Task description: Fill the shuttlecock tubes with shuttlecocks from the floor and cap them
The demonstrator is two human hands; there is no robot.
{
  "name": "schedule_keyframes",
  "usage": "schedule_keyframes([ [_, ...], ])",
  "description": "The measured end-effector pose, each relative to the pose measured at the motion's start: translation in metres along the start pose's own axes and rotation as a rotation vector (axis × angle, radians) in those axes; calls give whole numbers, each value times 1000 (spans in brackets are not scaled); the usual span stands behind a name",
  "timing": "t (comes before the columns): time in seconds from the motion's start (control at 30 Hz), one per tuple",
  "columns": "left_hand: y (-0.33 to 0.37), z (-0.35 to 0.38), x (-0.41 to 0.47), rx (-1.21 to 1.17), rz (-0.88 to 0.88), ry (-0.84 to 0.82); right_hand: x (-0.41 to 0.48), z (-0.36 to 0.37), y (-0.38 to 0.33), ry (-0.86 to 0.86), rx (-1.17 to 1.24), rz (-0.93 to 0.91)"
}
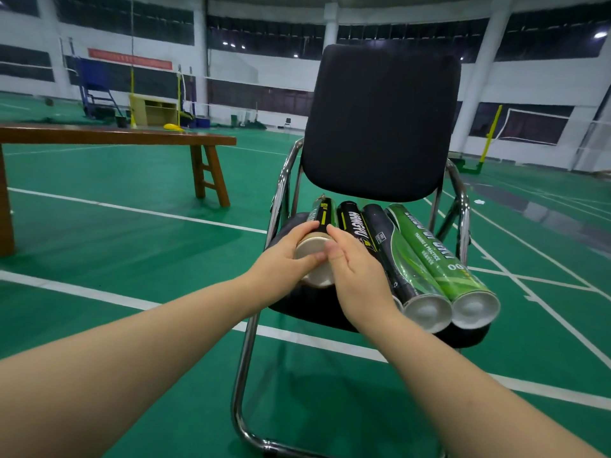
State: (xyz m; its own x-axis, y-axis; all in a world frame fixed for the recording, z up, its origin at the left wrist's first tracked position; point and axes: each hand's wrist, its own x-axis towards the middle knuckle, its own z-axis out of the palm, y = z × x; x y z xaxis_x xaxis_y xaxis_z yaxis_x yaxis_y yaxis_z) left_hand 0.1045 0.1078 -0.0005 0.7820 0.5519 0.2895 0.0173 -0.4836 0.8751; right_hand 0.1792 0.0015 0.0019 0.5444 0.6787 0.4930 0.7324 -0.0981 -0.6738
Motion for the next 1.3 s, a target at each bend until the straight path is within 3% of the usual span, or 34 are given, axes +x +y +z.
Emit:
schedule_keyframes([
  [0.57,-11,18,-1,-261,-17,167,6,7,1,90,-180,46],
  [0.67,-19,16,2,-161,-7,94,6,8,6,13,-323,31],
  [0.77,-31,14,5,14,11,-23,12,6,7,-171,-675,-22],
  [0.87,-42,16,8,196,57,-55,15,5,9,-208,-829,-67],
  [1.13,-47,17,14,487,77,-40,11,-1,18,-148,-957,-164],
  [1.3,-48,11,3,477,23,-15,6,-3,18,-163,-950,-119],
])
